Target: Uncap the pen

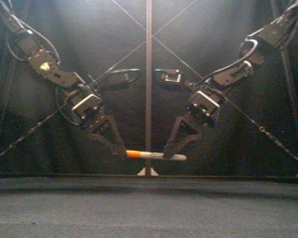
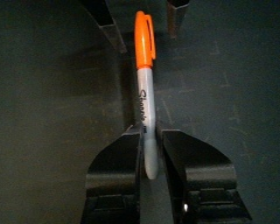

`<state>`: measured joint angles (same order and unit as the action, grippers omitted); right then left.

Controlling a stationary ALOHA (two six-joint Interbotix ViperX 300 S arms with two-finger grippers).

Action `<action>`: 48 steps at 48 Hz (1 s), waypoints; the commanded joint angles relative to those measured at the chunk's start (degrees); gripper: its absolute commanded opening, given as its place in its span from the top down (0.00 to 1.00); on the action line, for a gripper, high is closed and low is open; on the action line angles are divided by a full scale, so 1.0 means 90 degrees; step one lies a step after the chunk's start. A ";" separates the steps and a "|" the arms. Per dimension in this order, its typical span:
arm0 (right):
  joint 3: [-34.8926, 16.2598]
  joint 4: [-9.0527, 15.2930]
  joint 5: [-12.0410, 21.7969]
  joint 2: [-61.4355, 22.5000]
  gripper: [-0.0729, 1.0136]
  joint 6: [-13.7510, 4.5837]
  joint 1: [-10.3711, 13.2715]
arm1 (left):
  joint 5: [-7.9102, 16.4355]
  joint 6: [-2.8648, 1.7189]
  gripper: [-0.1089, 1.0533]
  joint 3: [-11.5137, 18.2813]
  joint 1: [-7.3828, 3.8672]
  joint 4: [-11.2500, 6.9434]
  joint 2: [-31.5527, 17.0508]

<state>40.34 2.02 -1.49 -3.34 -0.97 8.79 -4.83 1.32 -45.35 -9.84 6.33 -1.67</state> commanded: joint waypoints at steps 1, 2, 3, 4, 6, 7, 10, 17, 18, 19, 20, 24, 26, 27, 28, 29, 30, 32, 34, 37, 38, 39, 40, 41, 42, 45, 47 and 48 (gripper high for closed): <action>-0.0137 0.0000 -0.0020 0.0234 0.47 0.0010 0.0000 | -0.0029 -0.0010 0.19 0.0186 -0.0020 0.0000 -0.0029; -0.0137 0.0000 -0.0020 0.0234 0.47 0.0010 0.0000 | -0.0029 -0.0010 0.20 0.0195 -0.0020 0.0000 -0.0039; -0.0137 0.0000 -0.0020 0.0234 0.47 0.0010 0.0000 | -0.0029 -0.0010 0.22 0.0205 -0.0020 0.0000 -0.0049; -0.0137 0.0000 -0.0020 0.0234 0.47 0.0010 0.0000 | -0.0029 0.0000 0.23 0.0215 -0.0020 0.0010 -0.0049; -0.0137 0.0000 -0.0020 0.0225 0.47 0.0010 0.0000 | -0.0029 0.0000 0.28 0.0225 -0.0020 0.0010 -0.0049; -0.0137 0.0000 -0.0020 0.0234 0.47 0.0010 0.0000 | -0.0029 0.0000 0.30 0.0234 -0.0020 0.0010 -0.0049; -0.0127 0.0000 -0.0020 0.0225 0.47 0.0000 0.0000 | -0.0029 0.0000 0.37 0.0254 -0.0020 0.0010 -0.0059; -0.0098 0.0000 -0.0020 0.0234 0.47 0.0000 0.0000 | 0.0010 0.0000 0.49 0.0254 -0.0020 0.0020 -0.0049; -0.0098 0.0000 -0.0020 0.0234 0.47 0.0000 0.0000 | 0.0020 0.0000 0.50 0.0254 -0.0020 0.0010 -0.0049; -0.0078 0.0000 -0.0020 0.0234 0.47 0.0000 0.0000 | 0.0020 0.0000 0.50 0.0234 -0.0020 0.0020 -0.0049; -0.0068 0.0000 -0.0020 0.0234 0.47 0.0000 0.0000 | 0.0020 0.0000 0.50 0.0234 -0.0020 0.0020 -0.0039; 0.0000 0.0000 -0.0020 0.0244 0.47 0.0000 0.0000 | 0.0029 0.0000 0.50 0.0186 -0.0020 0.0010 0.0000; 0.0049 0.0000 -0.0020 0.0264 0.47 0.0000 0.0000 | 0.0029 0.0000 0.50 0.0137 -0.0020 0.0020 0.0039; 0.0088 0.0000 -0.0029 0.0283 0.47 0.0000 0.0000 | 0.0039 0.0000 0.50 0.0117 -0.0029 0.0020 0.0059; 0.0117 0.0000 -0.0020 0.0303 0.47 0.0000 0.0000 | 0.0039 0.0000 0.50 0.0107 -0.0020 0.0020 0.0088; 0.0146 0.0000 -0.0020 0.0313 0.47 -0.0010 0.0000 | 0.0039 0.0000 0.50 0.0078 -0.0020 0.0020 0.0107; 0.0186 0.0000 -0.0020 0.0342 0.47 -0.0010 0.0010 | 0.0039 0.0000 0.50 0.0049 -0.0029 0.0020 0.0137; 0.0254 -0.0020 -0.0020 0.0400 0.47 -0.0010 0.0020 | 0.0039 0.0000 0.50 -0.0020 -0.0059 0.0020 0.0215; 0.0322 -0.0039 -0.0049 0.0449 0.47 -0.0010 0.0039 | 0.0039 -0.0010 0.50 -0.0088 -0.0068 0.0020 0.0283; 0.0439 -0.0059 -0.0068 0.0566 0.47 -0.0020 0.0039 | 0.0049 -0.0010 0.50 -0.0195 -0.0088 0.0010 0.0381; 0.0488 -0.0068 -0.0088 0.0605 0.47 -0.0020 0.0039 | 0.0039 -0.0010 0.50 -0.0225 -0.0088 0.0010 0.0410; 0.0527 -0.0078 -0.0098 0.0645 0.47 -0.0020 0.0039 | 0.0039 -0.0010 0.50 -0.0254 -0.0088 0.0010 0.0449; 0.0576 -0.0098 -0.0107 0.0703 0.47 -0.0020 0.0049 | 0.0039 -0.0010 0.50 -0.0293 -0.0088 0.0000 0.0488; 0.0645 -0.0117 -0.0156 0.0762 0.47 -0.0020 0.0059 | 0.0039 -0.0010 0.50 -0.0342 -0.0098 0.0000 0.0547; 0.0693 -0.0127 -0.0176 0.0811 0.47 -0.0020 0.0059 | 0.0039 -0.0010 0.50 -0.0381 -0.0088 0.0000 0.0586; 0.0850 -0.0127 -0.0264 0.0947 0.47 -0.0020 0.0098 | 0.0039 -0.0010 0.50 -0.0479 -0.0098 0.0000 0.0684; 0.0977 -0.0127 -0.0352 0.1084 0.47 -0.0020 0.0127 | 0.0049 -0.0010 0.50 -0.0537 -0.0098 0.0010 0.0752; 0.1035 -0.0127 -0.0391 0.1133 0.47 -0.0020 0.0137 | 0.0049 -0.0010 0.50 -0.0566 -0.0107 0.0010 0.0781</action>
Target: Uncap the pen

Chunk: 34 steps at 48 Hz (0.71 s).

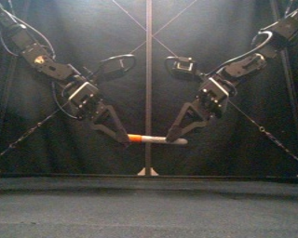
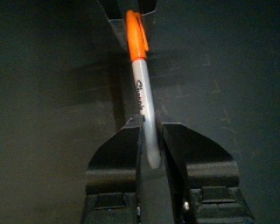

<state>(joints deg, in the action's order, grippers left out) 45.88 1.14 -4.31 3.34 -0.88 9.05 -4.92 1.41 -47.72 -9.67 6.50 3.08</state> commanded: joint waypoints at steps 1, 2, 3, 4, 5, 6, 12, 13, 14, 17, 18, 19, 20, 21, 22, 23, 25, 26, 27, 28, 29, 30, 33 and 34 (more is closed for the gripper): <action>0.0469 -0.0029 -0.0107 0.0439 0.47 -0.0029 0.0117 | 0.0059 -0.0020 0.50 -0.0352 -0.0127 -0.0010 0.0303; 0.0527 -0.0029 -0.0137 0.0498 0.47 -0.0029 0.0127 | 0.0059 -0.0020 0.50 -0.0381 -0.0137 -0.0010 0.0342; 0.0576 -0.0029 -0.0166 0.0547 0.47 -0.0029 0.0146 | 0.0059 -0.0020 0.50 -0.0410 -0.0137 -0.0010 0.0371; 0.0625 -0.0029 -0.0195 0.0596 0.47 -0.0029 0.0166 | 0.0049 -0.0020 0.50 -0.0439 -0.0137 -0.0010 0.0410; 0.0674 -0.0029 -0.0215 0.0645 0.47 -0.0029 0.0176 | 0.0049 -0.0020 0.50 -0.0469 -0.0137 -0.0010 0.0439; 0.0723 -0.0029 -0.0225 0.0703 0.47 -0.0029 0.0195 | 0.0059 -0.0020 0.50 -0.0498 -0.0137 -0.0010 0.0459; 0.1006 -0.0029 -0.0303 0.1006 0.47 -0.0029 0.0273 | 0.0049 -0.0020 0.50 -0.0645 -0.0166 0.0000 0.0635; 0.1045 -0.0039 -0.0322 0.1045 0.47 -0.0029 0.0283 | 0.0059 -0.0020 0.50 -0.0664 -0.0166 0.0000 0.0654; 0.1084 -0.0029 -0.0342 0.1074 0.47 -0.0029 0.0283 | 0.0059 -0.0020 0.50 -0.0674 -0.0176 -0.0010 0.0684; 0.1211 -0.0029 -0.0410 0.1201 0.47 -0.0029 0.0283 | 0.0049 -0.0020 0.50 -0.0723 -0.0186 -0.0010 0.0762; 0.1240 -0.0020 -0.0449 0.1240 0.47 -0.0029 0.0293 | 0.0049 -0.0020 0.50 -0.0732 -0.0195 0.0000 0.0781; 0.1270 0.0000 -0.0488 0.1260 0.47 -0.0020 0.0283 | 0.0059 -0.0020 0.50 -0.0752 -0.0195 -0.0010 0.0830; 0.1299 0.0000 -0.0537 0.1279 0.47 -0.0020 0.0293 | 0.0059 -0.0020 0.50 -0.0781 -0.0195 0.0000 0.0859; 0.1357 0.0010 -0.0605 0.1309 0.47 -0.0020 0.0293 | 0.0059 -0.0020 0.50 -0.0791 -0.0205 0.0000 0.0898; 0.1387 0.0020 -0.0664 0.1328 0.47 -0.0020 0.0293 | 0.0049 -0.0010 0.50 -0.0830 -0.0215 0.0000 0.0957; 0.1416 0.0020 -0.0732 0.1338 0.47 -0.0010 0.0293 | 0.0049 -0.0010 0.50 -0.0850 -0.0215 0.0000 0.0986; 0.1475 0.0029 -0.0850 0.1367 0.47 0.0010 0.0293 | 0.0049 -0.0010 0.50 -0.0889 -0.0225 0.0000 0.1055; 0.1494 0.0029 -0.0898 0.1377 0.47 0.0029 0.0293 | 0.0049 -0.0010 0.50 -0.0908 -0.0225 0.0000 0.1084; 0.1514 0.0029 -0.0957 0.1377 0.47 0.0039 0.0293 | 0.0059 -0.0010 0.50 -0.0928 -0.0234 0.0000 0.1113; 0.1533 0.0029 -0.0996 0.1377 0.47 0.0039 0.0293 | 0.0049 -0.0010 0.50 -0.0957 -0.0234 0.0000 0.1162; 0.1533 0.0020 -0.1016 0.1377 0.47 0.0039 0.0293 | 0.0059 -0.0010 0.50 -0.0986 -0.0244 0.0000 0.1191; 0.1543 0.0029 -0.1045 0.1377 0.47 0.0039 0.0293 | 0.0059 -0.0010 0.50 -0.1016 -0.0254 0.0000 0.1230; 0.1553 0.0029 -0.1104 0.1367 0.47 0.0049 0.0293 | 0.0049 -0.0010 0.50 -0.1094 -0.0273 0.0010 0.1328; 0.1553 0.0020 -0.1113 0.1377 0.47 0.0049 0.0293 | 0.0049 -0.0020 0.50 -0.1113 -0.0273 0.0000 0.1357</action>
<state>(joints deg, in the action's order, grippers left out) 60.29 1.41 -13.18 14.59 -0.53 11.43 -4.13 1.32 -57.83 -11.78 6.42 13.80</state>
